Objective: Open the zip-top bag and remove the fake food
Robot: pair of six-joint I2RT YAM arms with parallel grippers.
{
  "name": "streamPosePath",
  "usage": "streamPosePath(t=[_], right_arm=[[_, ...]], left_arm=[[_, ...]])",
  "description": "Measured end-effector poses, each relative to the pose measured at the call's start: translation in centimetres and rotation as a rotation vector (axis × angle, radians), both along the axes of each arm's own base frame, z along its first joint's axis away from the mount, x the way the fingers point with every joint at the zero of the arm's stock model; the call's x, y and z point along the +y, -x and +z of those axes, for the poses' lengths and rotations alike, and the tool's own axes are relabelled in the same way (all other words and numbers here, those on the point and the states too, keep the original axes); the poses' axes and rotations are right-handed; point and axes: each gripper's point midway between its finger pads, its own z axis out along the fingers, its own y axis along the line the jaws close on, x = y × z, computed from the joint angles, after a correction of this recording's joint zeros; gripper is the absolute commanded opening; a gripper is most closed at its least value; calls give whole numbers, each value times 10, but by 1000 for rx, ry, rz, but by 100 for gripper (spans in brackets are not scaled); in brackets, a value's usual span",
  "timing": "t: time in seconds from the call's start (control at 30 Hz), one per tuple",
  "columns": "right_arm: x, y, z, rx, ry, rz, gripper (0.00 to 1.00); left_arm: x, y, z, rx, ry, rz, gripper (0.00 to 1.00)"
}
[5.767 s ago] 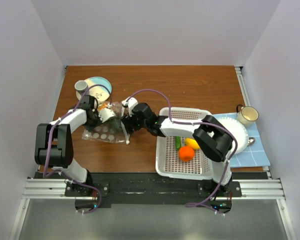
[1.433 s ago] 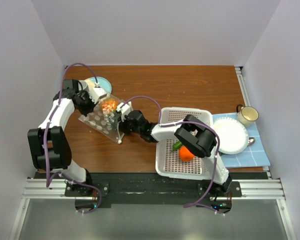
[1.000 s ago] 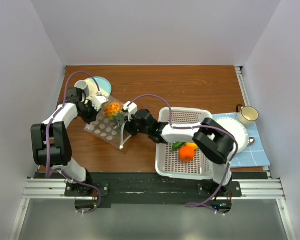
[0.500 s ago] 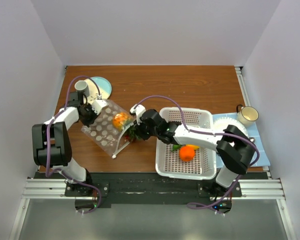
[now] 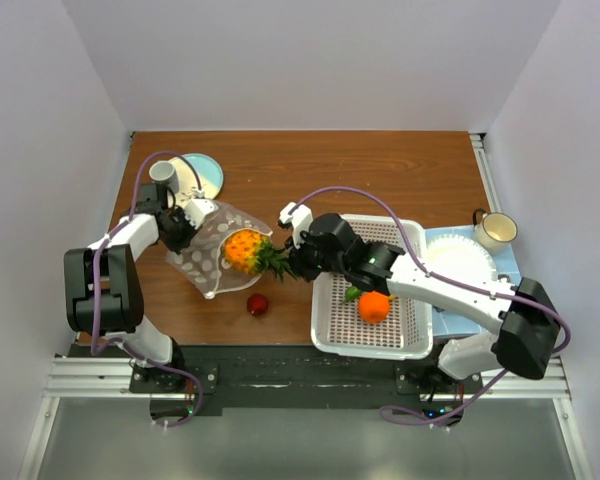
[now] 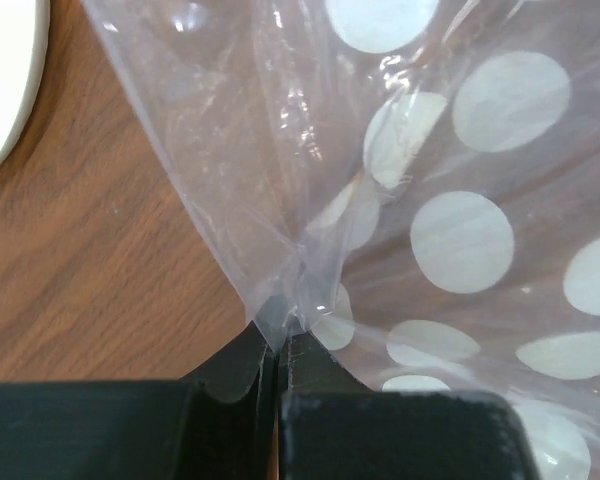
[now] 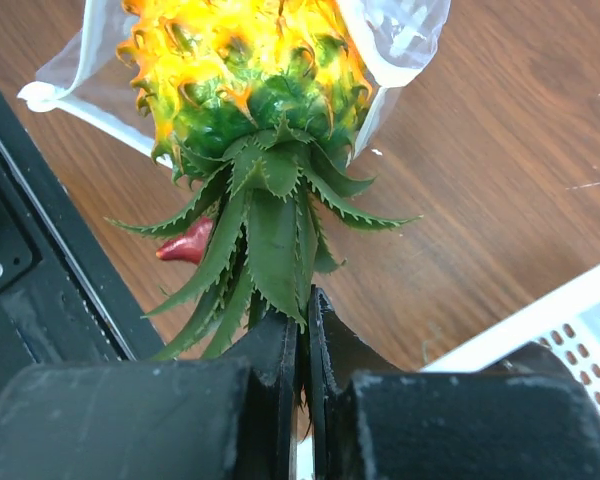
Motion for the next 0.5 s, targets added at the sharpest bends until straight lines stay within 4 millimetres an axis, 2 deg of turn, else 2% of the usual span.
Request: streamPosePath(t=[0.1,0.3,0.37,0.5], right_arm=[[-3,1,0,1,24,7,0],[-20,11,-13,45,105,14,0],[-27,17,-8,49,106,15,0],[-38,31,21,38,40,30,0]], left_arm=[[-1,0,0,4,10,17,0],[-6,1,0,11,25,36,0],[-9,1,0,13,28,35,0],[-16,1,0,17,39,30,0]])
